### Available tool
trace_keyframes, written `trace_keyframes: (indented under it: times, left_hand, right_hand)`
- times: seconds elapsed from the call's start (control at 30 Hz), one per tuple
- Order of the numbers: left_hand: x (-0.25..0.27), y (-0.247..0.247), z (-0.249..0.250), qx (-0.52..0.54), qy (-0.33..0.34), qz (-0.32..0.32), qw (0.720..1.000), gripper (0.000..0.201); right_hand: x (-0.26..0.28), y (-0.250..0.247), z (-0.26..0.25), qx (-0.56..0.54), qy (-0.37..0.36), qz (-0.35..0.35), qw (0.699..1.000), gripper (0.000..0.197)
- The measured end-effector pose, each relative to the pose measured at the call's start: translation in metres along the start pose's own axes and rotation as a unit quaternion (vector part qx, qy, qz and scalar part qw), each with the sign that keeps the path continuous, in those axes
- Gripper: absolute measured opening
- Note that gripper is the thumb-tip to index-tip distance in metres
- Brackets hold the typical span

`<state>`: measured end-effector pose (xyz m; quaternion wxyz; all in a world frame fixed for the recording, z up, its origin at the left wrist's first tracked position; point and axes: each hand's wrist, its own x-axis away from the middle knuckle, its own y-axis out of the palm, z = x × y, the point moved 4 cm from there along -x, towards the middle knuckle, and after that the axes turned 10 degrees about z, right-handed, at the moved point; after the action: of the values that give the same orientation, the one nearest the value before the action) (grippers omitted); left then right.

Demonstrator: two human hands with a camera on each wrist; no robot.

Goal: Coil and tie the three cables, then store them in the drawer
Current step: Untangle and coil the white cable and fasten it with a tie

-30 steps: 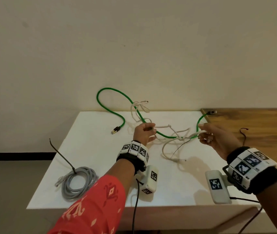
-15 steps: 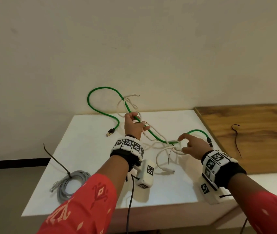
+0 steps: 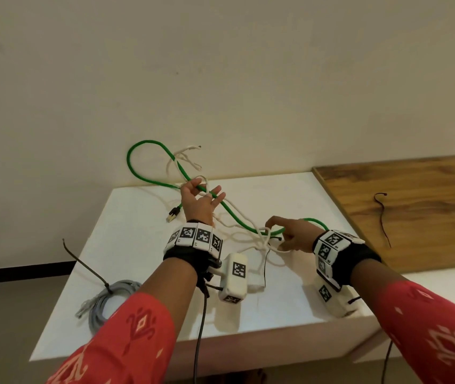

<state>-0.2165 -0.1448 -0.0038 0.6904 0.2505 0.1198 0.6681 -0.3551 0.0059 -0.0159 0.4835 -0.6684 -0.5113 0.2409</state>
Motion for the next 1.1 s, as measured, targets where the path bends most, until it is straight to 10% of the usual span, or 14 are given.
trace_keyframes:
  times: [0.3, 0.63, 0.87, 1.1]
  left_hand:
    - [-0.004, -0.015, 0.002, 0.015, 0.011, 0.044, 0.999, 0.041]
    - [0.009, -0.012, 0.024, -0.001, 0.032, 0.032, 0.999, 0.04]
    - [0.018, -0.004, 0.027, -0.052, 0.07, -0.004, 0.996, 0.038]
    - [0.031, 0.012, 0.002, -0.155, 0.107, -0.061, 0.98, 0.035]
  right_hand:
    - [0.005, 0.015, -0.021, 0.082, -0.036, -0.074, 0.993, 0.012]
    - [0.035, 0.014, -0.005, 0.138, -0.055, -0.075, 0.986, 0.021]
    - [0.075, -0.067, 0.039, -0.07, 0.106, 0.029, 0.991, 0.013]
    - [0.058, -0.109, 0.101, -0.015, 0.28, 0.159, 0.947, 0.03]
